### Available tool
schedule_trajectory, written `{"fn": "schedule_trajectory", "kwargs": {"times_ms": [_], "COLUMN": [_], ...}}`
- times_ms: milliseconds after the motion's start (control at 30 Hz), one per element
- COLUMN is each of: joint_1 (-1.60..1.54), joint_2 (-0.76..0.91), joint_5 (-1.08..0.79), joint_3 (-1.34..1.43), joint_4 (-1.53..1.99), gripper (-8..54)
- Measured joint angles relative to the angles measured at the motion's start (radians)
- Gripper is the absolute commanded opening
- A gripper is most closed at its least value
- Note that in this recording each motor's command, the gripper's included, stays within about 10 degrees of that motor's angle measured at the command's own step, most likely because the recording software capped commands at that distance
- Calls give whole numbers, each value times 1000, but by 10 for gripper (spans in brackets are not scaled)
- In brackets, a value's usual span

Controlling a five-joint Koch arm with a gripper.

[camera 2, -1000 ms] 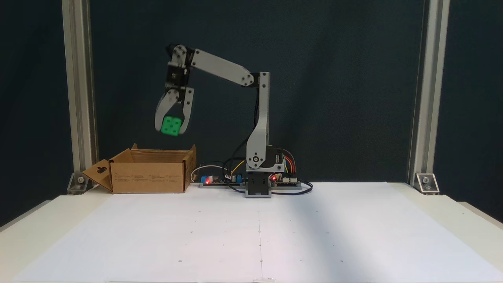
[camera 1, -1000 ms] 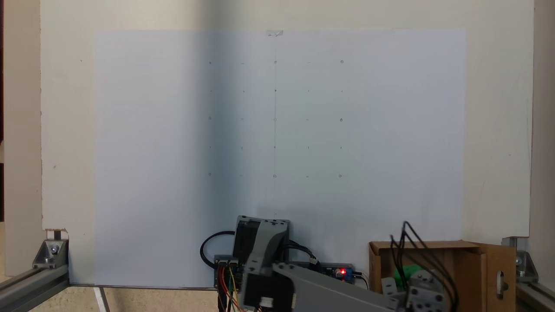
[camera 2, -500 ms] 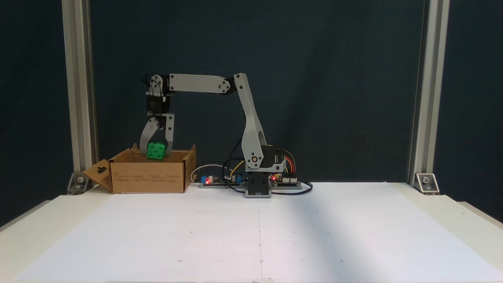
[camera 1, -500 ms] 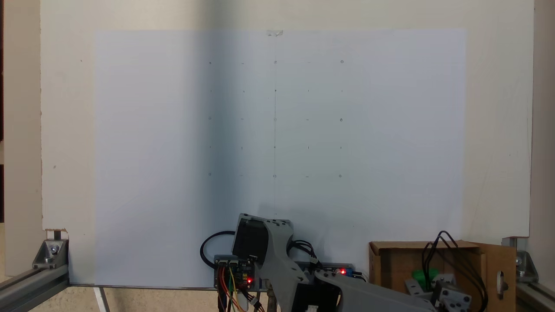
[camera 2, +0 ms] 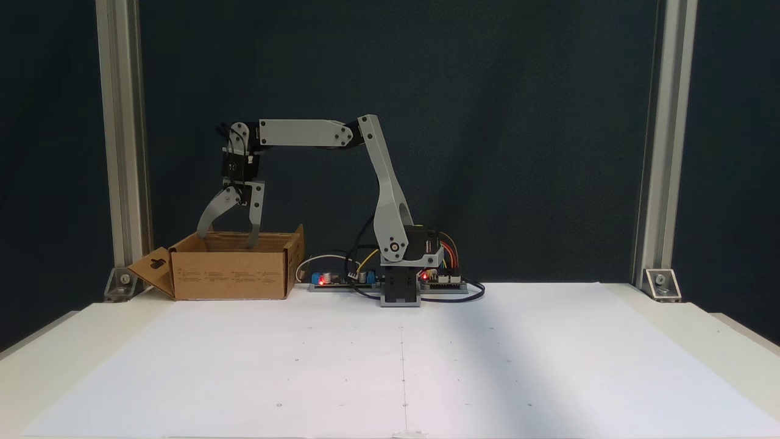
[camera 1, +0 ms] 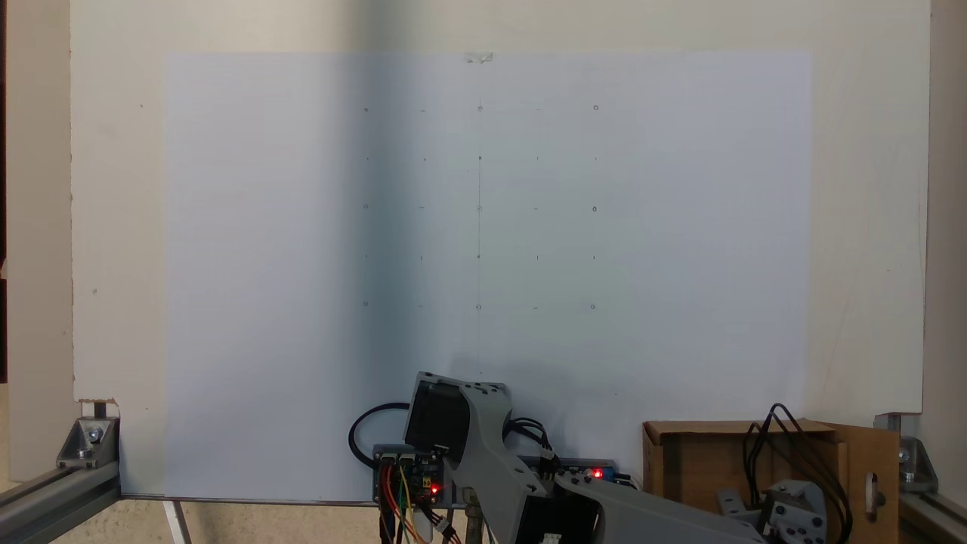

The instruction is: Grasp a green dice and put it in the bin.

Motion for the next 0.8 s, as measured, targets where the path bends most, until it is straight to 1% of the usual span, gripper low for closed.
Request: {"fn": "schedule_trajectory", "kwargs": {"times_ms": [100, 167, 467, 633, 800], "joint_1": [-14, -32, -201, -408, -738], "joint_2": [12, 63, 397, 531, 561], "joint_5": [0, 0, 17, 112, 218], "joint_3": [2, 2, 2, 2, 0], "joint_4": [0, 2, 28, 55, 55], "gripper": [417, 417, 417, 417, 418]}}
